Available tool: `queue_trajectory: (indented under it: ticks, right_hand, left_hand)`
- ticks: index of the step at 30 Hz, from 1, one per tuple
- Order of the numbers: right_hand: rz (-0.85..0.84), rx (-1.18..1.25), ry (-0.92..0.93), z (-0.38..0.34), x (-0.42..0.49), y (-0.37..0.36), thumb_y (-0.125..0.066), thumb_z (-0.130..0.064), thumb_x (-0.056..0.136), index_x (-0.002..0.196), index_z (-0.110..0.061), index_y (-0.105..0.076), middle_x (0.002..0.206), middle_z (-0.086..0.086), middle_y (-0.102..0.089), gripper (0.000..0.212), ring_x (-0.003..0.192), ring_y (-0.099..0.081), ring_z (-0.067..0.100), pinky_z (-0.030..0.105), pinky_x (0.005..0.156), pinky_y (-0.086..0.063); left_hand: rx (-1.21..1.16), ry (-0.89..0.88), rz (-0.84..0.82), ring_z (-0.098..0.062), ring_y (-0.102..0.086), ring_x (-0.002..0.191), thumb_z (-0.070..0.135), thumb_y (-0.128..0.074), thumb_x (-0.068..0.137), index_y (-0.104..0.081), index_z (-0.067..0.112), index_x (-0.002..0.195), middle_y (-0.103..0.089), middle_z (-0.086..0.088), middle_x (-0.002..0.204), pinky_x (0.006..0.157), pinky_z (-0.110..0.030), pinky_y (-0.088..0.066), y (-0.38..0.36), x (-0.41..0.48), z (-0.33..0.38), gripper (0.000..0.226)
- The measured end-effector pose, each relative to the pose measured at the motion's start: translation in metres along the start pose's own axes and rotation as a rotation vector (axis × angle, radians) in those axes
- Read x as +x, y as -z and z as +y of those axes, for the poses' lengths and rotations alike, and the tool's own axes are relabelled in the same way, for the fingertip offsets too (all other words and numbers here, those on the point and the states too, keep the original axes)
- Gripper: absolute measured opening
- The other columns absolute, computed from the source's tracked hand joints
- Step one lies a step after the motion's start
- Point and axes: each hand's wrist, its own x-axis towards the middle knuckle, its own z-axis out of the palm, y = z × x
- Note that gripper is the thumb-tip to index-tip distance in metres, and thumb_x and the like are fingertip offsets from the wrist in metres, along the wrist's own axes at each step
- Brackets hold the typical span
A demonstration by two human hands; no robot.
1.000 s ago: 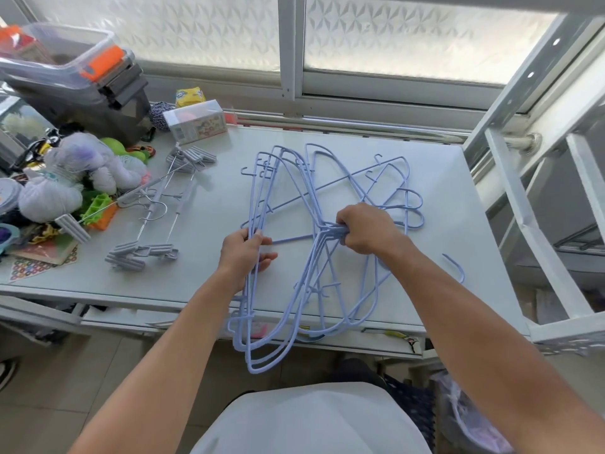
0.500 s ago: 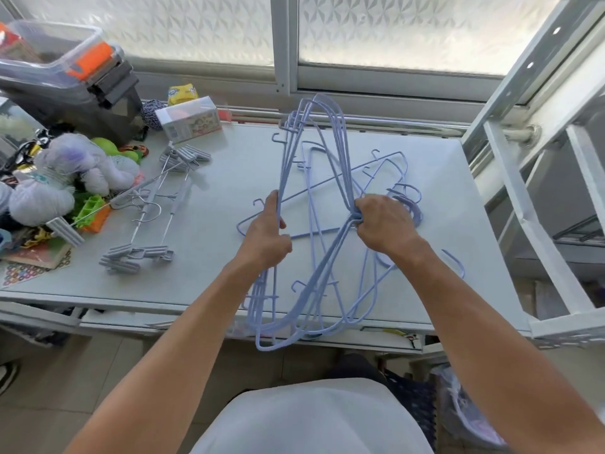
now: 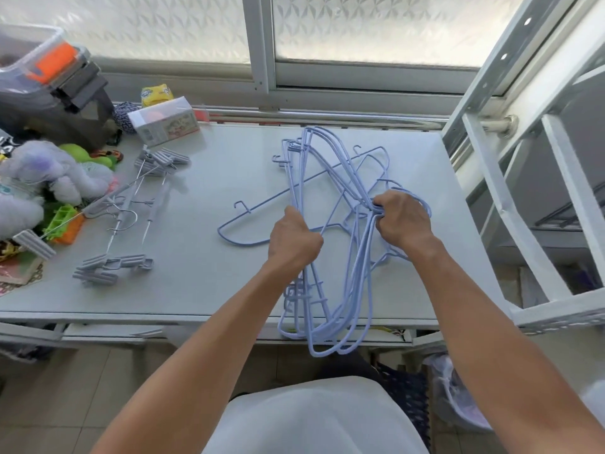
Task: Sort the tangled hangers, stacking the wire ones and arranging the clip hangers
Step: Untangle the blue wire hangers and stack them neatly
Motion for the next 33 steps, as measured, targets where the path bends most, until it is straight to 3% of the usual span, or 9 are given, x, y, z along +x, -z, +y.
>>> queue_trajectory:
  ticks: [6,9,12,15,19,21,24,28,33]
  right_hand:
    - [-0.087,0.062,0.062,0.004,0.014,-0.007,-0.064,-0.008,0.074,0.090,-0.018,-0.069,0.102,0.002,-0.066,0.019,0.097,-0.063,0.029,0.038,0.075,-0.053]
    - [-0.074,0.019,0.039,0.004,0.019,-0.010,-0.066,-0.010,0.077,0.103,-0.020,-0.071,0.111,0.002,-0.066,0.028,0.100,-0.064,0.029,0.037,0.080,-0.053]
    - [-0.043,0.025,0.030,0.006,0.020,-0.009,-0.067,-0.009,0.078,0.106,-0.016,-0.070,0.112,0.004,-0.065,0.030,0.101,-0.063,0.030,0.038,0.080,-0.052]
    - [0.015,0.060,0.043,0.009,0.019,-0.003,-0.066,-0.007,0.077,0.102,-0.013,-0.068,0.105,0.009,-0.068,0.026,0.097,-0.063,0.032,0.039,0.076,-0.052]
    - [0.025,0.133,0.071,0.014,0.020,0.008,-0.064,-0.002,0.075,0.097,-0.011,-0.059,0.091,0.017,-0.067,0.024,0.085,-0.061,0.035,0.040,0.068,-0.052]
    - [-0.026,0.170,0.067,0.017,0.022,0.011,-0.063,-0.002,0.076,0.093,-0.015,-0.054,0.090,0.016,-0.063,0.024,0.080,-0.057,0.031,0.033,0.061,-0.042]
    - [-0.153,0.141,0.048,0.017,0.020,0.009,-0.062,-0.006,0.079,0.091,-0.022,-0.046,0.096,0.012,-0.056,0.026,0.079,-0.055,0.026,0.028,0.064,-0.035]
    - [-0.327,0.102,0.035,0.014,0.012,-0.003,-0.064,-0.019,0.085,0.093,-0.024,-0.042,0.107,0.012,-0.051,0.024,0.090,-0.054,0.028,0.030,0.071,-0.038]
    - [-0.436,0.039,-0.018,0.005,0.002,-0.008,-0.064,-0.028,0.076,0.119,-0.025,-0.049,0.121,0.010,-0.048,0.046,0.104,-0.055,0.029,0.035,0.089,-0.048]
  left_hand:
    - [0.137,0.134,0.033,-0.032,-0.058,0.102,0.010,-0.059,0.079,-0.051,0.006,0.108,-0.060,-0.012,0.107,0.074,-0.031,-0.043,-0.008,0.012,0.004,0.031]
    - [0.173,0.165,0.014,-0.032,-0.061,0.095,0.006,-0.060,0.074,-0.057,0.006,0.101,-0.063,-0.014,0.104,0.070,-0.030,-0.046,-0.009,0.014,0.003,0.028]
    - [0.152,0.123,0.045,-0.028,-0.054,0.083,0.011,-0.059,0.075,-0.055,0.008,0.096,-0.058,-0.008,0.092,0.069,-0.030,-0.042,-0.007,0.013,0.003,0.021]
    - [0.099,0.025,0.112,-0.026,-0.050,0.084,0.014,-0.056,0.081,-0.049,0.009,0.103,-0.052,-0.005,0.092,0.071,-0.029,-0.037,-0.005,0.009,0.008,0.023]
    - [-0.018,-0.077,0.147,-0.031,-0.059,0.081,0.007,-0.047,0.081,-0.041,0.007,0.107,-0.059,-0.009,0.094,0.069,-0.037,-0.047,-0.002,0.005,0.016,0.027]
    - [-0.038,-0.110,0.175,-0.033,-0.059,0.080,0.006,-0.044,0.081,-0.038,0.007,0.110,-0.060,-0.014,0.090,0.069,-0.040,-0.049,0.000,0.003,0.019,0.029]
    - [-0.037,-0.101,0.163,-0.032,-0.056,0.082,0.005,-0.045,0.083,-0.034,0.008,0.129,-0.059,-0.012,0.090,0.073,-0.038,-0.046,0.002,0.003,0.013,0.047]
    - [0.026,-0.006,0.080,-0.031,-0.054,0.078,0.008,-0.047,0.081,-0.053,0.003,0.100,-0.060,-0.013,0.089,0.062,-0.031,-0.038,0.002,0.010,-0.007,0.020]
    - [-0.007,0.052,0.043,-0.028,-0.060,0.080,0.010,-0.049,0.081,-0.054,0.006,0.099,-0.062,-0.012,0.092,0.058,-0.029,-0.041,-0.001,0.008,-0.023,0.019]
